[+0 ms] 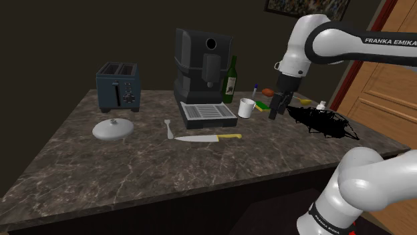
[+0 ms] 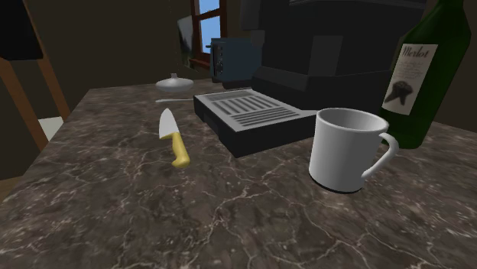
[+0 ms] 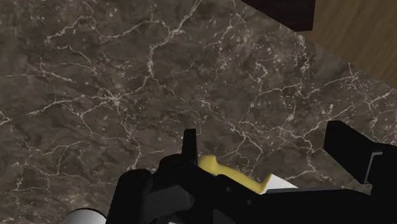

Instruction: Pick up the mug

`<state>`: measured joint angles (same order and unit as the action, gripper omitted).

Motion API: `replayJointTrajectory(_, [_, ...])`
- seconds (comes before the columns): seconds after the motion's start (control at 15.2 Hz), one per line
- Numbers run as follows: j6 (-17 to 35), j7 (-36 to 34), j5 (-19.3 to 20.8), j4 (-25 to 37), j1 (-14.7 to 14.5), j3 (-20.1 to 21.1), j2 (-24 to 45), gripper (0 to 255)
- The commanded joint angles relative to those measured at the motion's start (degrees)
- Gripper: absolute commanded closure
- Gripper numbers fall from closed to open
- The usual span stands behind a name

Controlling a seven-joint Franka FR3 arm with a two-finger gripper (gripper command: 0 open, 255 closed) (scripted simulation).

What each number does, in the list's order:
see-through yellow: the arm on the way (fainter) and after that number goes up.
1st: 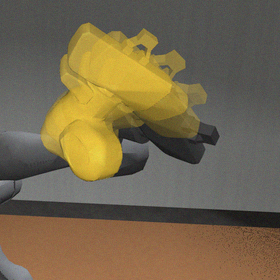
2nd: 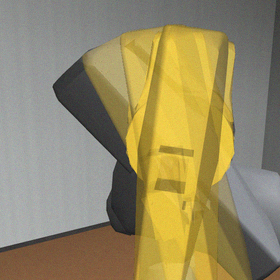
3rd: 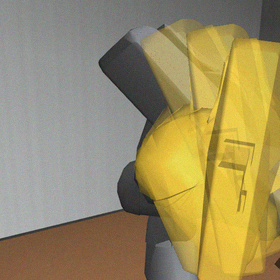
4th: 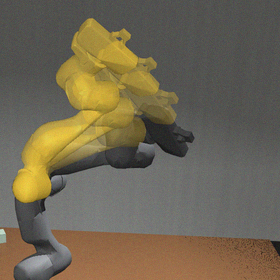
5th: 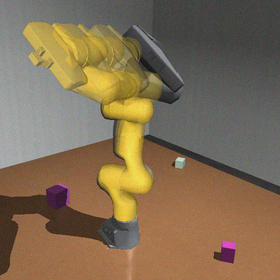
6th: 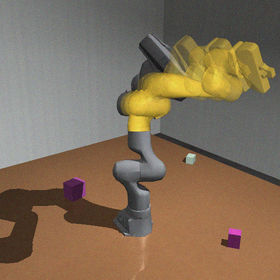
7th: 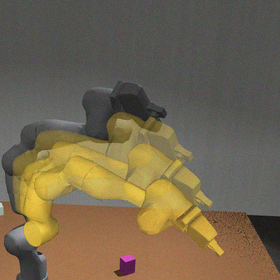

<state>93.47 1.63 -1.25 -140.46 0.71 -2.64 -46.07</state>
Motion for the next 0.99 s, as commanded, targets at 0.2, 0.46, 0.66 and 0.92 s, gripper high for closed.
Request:
replayJointTrajectory(0.2, [3.4,1.9,1.8,2.4,0.9,-1.7,6.0,0])
replayJointTrajectory(0.46, [7.3,4.2,3.7,6.6,1.8,-3.9,14.2,0])
replayJointTrajectory(0.66, [9.6,5.8,4.7,10.3,2.4,-5.5,20.4,0])
replayJointTrajectory(0.92, [12.0,8.0,5.5,16.3,3.2,-7.4,28.8,0])
